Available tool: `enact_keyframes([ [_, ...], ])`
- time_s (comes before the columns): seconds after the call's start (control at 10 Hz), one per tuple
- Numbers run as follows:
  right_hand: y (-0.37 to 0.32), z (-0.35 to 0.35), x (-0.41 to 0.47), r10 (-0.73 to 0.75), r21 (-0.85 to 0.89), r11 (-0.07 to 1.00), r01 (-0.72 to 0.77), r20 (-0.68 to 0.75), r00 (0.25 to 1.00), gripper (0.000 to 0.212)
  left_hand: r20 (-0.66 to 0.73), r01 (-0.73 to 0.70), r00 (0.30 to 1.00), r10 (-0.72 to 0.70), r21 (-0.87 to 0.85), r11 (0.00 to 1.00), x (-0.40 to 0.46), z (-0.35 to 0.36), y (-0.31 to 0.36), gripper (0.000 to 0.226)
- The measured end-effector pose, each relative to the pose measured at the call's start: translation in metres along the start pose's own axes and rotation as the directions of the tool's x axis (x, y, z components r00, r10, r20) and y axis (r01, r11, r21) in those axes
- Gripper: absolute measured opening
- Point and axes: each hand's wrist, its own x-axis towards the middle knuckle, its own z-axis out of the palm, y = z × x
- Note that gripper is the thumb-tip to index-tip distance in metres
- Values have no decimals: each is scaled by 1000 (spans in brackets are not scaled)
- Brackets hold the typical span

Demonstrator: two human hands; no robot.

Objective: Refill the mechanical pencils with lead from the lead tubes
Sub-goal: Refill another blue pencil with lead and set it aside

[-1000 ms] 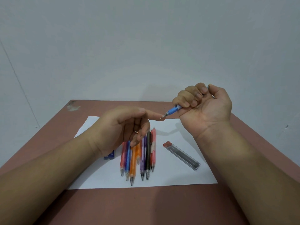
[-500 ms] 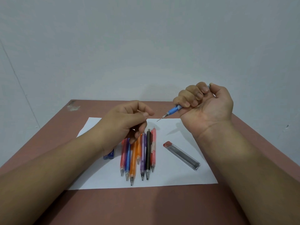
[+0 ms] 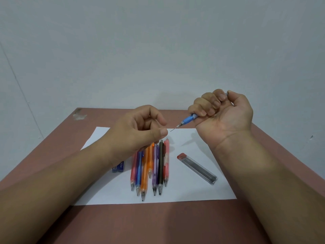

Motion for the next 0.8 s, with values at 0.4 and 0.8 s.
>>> enact_keyframes([
  [0.4, 2, -1, -1, 11, -14, 1000, -11, -7, 1000, 34, -26, -34, 999, 40, 191, 981, 0, 0, -2, 16],
  [0.8, 4, 0, -2, 20, -8, 1000, -20, -6, 1000, 34, -26, -26, 999, 33, 223, 974, -1, 0, -1, 16],
])
